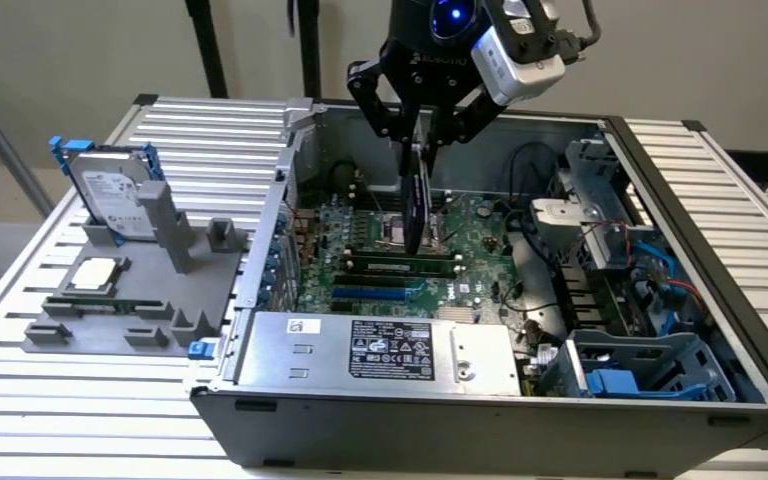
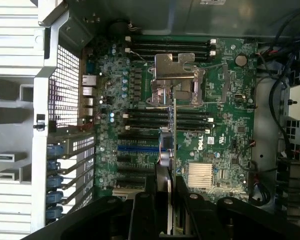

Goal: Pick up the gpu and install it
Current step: 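Pick up the gpu and move the gpu toward the slot, then insert the gpu into the slot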

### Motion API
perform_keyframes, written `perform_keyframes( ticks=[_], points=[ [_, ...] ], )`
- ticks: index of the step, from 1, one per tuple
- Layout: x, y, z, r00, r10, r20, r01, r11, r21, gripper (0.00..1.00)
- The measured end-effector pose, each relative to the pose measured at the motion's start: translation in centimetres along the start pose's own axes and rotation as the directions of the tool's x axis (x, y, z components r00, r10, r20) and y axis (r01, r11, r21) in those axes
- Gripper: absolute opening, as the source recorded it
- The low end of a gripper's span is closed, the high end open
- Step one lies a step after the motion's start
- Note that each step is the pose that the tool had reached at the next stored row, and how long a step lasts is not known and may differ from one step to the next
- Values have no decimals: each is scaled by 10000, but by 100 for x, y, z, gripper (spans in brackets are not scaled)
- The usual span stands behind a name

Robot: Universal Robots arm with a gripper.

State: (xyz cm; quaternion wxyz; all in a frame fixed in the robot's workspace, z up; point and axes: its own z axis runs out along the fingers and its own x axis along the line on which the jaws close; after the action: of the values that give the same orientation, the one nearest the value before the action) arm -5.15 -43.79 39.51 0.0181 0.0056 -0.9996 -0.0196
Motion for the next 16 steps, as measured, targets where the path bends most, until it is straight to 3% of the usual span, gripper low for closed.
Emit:
perform_keyframes(
  ticks=[14,16],
  points=[
    [0,0,0,10000,-17,0,17,10000,1,27],
    [0,0,2,9995,-312,-11,312,9995,10,27]
  ],
)
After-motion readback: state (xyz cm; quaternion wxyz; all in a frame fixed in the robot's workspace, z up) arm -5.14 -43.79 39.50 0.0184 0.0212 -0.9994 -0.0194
